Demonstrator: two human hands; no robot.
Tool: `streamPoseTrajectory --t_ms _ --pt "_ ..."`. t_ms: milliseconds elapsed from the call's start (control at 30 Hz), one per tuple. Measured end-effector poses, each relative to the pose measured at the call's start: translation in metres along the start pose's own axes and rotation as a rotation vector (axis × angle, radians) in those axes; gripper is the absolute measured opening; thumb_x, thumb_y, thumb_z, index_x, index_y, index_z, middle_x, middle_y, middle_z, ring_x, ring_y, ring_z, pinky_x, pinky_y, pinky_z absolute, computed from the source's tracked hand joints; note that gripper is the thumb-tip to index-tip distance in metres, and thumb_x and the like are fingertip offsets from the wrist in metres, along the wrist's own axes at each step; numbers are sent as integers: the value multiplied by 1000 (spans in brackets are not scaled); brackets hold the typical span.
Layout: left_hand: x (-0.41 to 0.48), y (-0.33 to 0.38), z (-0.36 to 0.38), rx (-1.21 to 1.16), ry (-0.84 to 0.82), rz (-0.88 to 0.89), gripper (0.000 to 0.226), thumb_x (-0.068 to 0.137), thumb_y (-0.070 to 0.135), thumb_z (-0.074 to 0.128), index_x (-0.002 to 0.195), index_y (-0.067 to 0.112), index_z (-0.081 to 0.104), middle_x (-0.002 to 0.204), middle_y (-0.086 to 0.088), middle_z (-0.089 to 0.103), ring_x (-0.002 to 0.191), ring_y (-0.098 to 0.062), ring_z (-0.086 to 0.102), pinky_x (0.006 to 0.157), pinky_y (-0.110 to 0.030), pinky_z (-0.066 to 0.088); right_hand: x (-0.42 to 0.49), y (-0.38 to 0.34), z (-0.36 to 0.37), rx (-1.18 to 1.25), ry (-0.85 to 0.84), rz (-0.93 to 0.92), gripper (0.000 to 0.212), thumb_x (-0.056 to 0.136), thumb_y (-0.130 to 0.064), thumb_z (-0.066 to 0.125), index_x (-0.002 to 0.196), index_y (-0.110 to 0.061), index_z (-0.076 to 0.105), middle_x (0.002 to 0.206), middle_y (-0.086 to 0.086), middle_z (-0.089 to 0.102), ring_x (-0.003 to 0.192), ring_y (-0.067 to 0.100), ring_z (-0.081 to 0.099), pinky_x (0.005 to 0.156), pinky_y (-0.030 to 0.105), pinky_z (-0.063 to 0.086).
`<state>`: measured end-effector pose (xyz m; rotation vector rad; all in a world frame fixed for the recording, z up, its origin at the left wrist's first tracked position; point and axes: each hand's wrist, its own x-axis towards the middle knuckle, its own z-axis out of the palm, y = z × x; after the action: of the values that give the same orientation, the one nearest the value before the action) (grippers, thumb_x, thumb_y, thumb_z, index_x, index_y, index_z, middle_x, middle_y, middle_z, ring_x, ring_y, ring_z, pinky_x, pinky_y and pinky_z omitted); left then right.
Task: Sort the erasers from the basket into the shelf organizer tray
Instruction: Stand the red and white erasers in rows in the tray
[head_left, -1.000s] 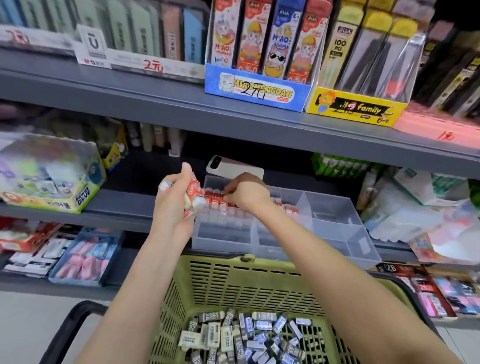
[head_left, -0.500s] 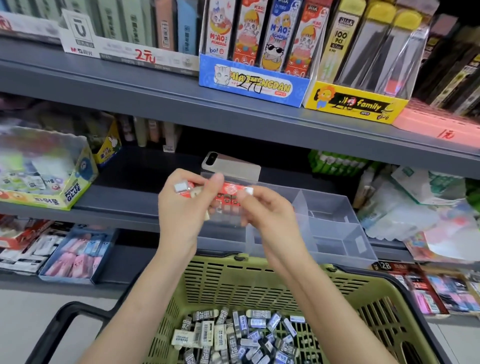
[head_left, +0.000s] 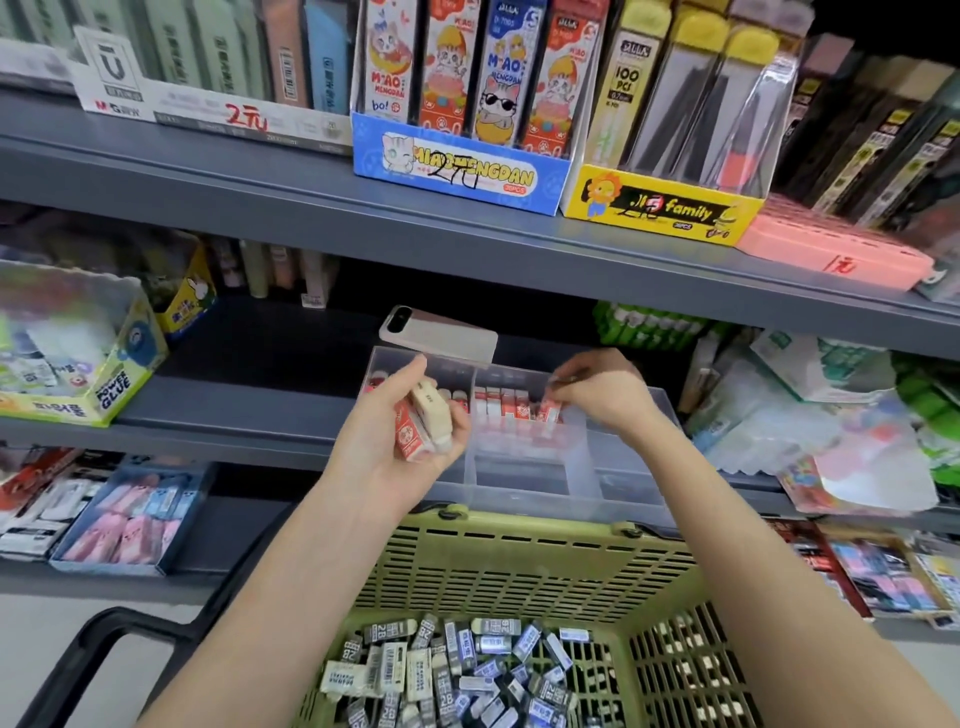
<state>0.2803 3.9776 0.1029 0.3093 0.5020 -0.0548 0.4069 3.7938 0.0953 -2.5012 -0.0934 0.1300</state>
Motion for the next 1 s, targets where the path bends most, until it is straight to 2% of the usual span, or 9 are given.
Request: streamPoseTrajectory --t_ms 200,300,467,533,600,700,800,933,1000 --pt "-1 0 -8 -38 -126 -28 3 70 1 64 73 2 64 77 -11 62 66 -23 59 70 -39 53 2 -8 22 -297 42 2 16 80 -35 66 93 -26 70 98 -1 70 94 21 64 71 22 45" --pt "1 -1 -11 -13 -142 -30 14 73 0 63 61 1 70 77 -12 66 66 -24 64 70 -40 55 -3 -5 30 -419 112 -42 20 82 -38 63 93 -23 70 99 4 69 95 25 62 66 22 39" --pt "3 -4 -10 3 -130 -1 3 67 1 69 66 0 71 79 -17 68 69 -29 67 64 -39 56 -21 -12 16 -466 180 -118 28 90 -43 50 95 -27 72 96 3 71 102 27 60 86 30 41" --pt "6 -5 -11 14 -128 28 4 65 3 70 62 1 71 78 -17 69 70 -28 68 63 -38 57 -42 -25 14 -181 202 -249 32 89 -50 49 85 -28 72 84 -4 72 92 19 62 87 32 44" --pt "7 -6 -13 105 -138 92 7 65 7 69 59 4 72 78 -17 70 75 -27 71 64 -36 58 -73 -45 16 178 85 -364 32 80 -58 55 70 -32 69 69 -16 67 71 0 57 70 24 44" --pt "8 -9 -16 198 -143 178 16 67 12 66 80 4 68 83 -17 72 85 -23 72 63 -30 58 -100 -61 29 85 100 -431 29 72 -60 62 77 -32 66 67 -19 60 71 0 48 61 14 31" --pt "4 -11 -19 233 -150 250 30 67 12 65 95 4 58 83 -12 74 86 -19 72 62 -26 57 -109 -65 35 -5 159 -430 25 82 -49 61 93 -27 68 72 -17 60 73 4 50 64 22 40" --pt "1 -15 -19 382 -133 309 26 67 16 68 92 10 64 94 -13 72 92 -21 70 80 -35 57 -116 -61 31 333 6 -316 5 87 -25 63 85 -29 66 76 -13 68 72 3 63 68 26 54" --pt "-1 -18 -17 424 -130 299 20 72 16 68 91 11 65 100 -17 70 94 -24 68 82 -37 55 -114 -51 24 547 -67 -235 16 86 -14 64 80 -30 65 72 -10 69 67 3 62 62 23 53"
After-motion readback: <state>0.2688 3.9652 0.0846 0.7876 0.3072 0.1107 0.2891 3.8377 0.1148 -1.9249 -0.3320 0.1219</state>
